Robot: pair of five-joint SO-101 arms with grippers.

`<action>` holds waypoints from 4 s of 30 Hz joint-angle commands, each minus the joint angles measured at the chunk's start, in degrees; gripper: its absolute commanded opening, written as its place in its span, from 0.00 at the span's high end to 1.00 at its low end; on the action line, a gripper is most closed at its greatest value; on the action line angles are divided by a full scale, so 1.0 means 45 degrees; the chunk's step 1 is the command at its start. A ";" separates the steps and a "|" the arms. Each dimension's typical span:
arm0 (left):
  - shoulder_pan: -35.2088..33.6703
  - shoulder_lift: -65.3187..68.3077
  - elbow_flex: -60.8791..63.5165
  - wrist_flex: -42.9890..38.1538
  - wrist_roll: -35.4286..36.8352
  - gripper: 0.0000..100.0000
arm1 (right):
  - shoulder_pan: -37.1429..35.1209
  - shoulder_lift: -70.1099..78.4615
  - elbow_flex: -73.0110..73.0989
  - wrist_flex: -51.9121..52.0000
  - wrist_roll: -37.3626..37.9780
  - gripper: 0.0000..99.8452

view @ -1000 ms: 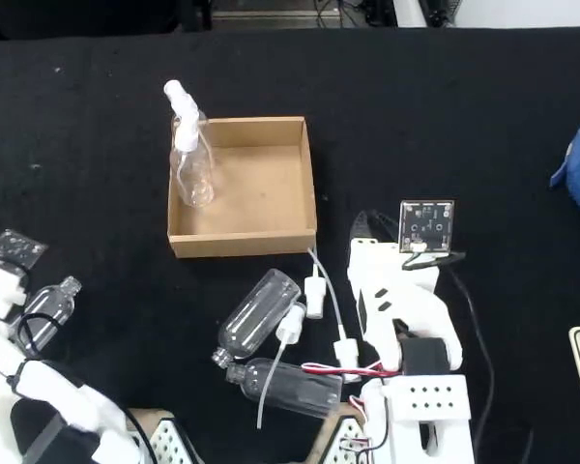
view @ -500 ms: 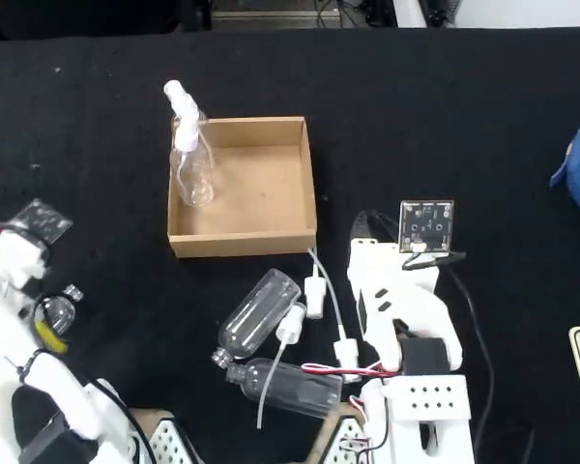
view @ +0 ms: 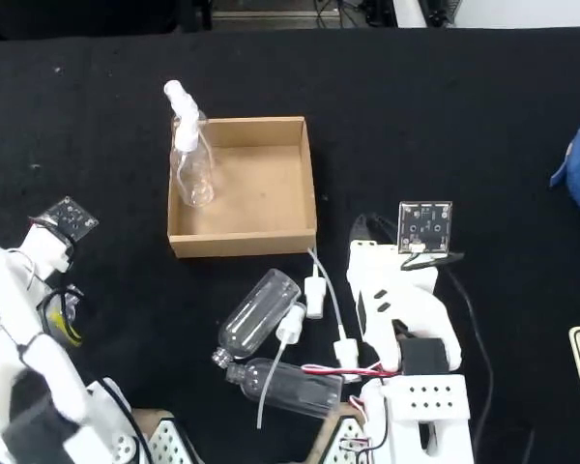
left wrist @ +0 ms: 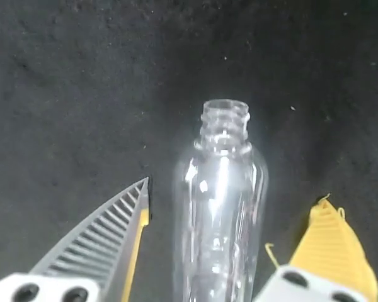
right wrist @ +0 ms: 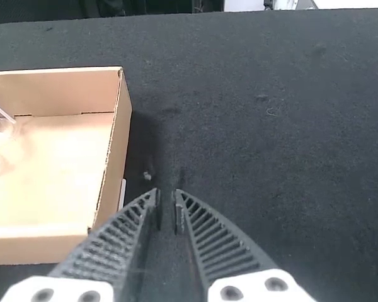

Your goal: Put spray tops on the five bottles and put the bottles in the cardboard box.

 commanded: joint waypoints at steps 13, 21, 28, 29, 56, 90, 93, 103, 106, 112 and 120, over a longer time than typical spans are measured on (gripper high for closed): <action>0.0147 0.2286 -0.1827 -0.0332 0.0039 0.81 | 0.0215 -0.0264 -0.0088 -0.0469 0.0000 0.99; -0.0967 0.2286 -0.1885 -0.0449 0.0469 0.97 | 0.0215 -0.0264 -0.0088 -0.0469 0.0000 0.99; -0.3233 0.2286 -0.2608 -0.0332 0.0254 0.97 | -0.0039 -0.0264 -0.0068 -0.0469 0.0000 0.99; -0.3389 0.2286 -0.2589 -0.0274 0.0274 0.97 | -0.0117 -0.0264 -0.0068 -0.0449 0.0000 0.99; -0.1827 0.2286 -0.1045 -0.0098 0.8264 0.97 | -0.1993 -0.0147 -0.4718 0.5509 0.2110 0.94; -0.1807 0.2266 -0.1162 -0.0039 0.8811 0.97 | -0.6916 0.1983 -1.4662 1.1253 0.2969 0.88; -0.1807 0.2266 -0.1377 0.0059 0.8811 0.97 | -0.5118 0.2002 -1.4095 1.2034 0.4083 0.88; -0.1065 0.2266 -0.3604 0.2422 1.0237 0.97 | 0.0078 0.2999 -1.0071 1.0432 0.4435 0.88; -0.0479 0.2266 -0.3624 0.2364 1.0725 0.97 | 0.0664 0.3077 -0.9133 1.0276 0.5665 0.88; 0.0928 0.2266 -0.3917 0.2344 1.2562 0.97 | 0.0781 0.4093 -0.7258 0.8811 0.5998 0.88; 0.2276 0.2266 -0.5343 0.2344 1.5277 0.97 | 0.0137 0.5636 -0.7238 0.8850 0.5998 0.88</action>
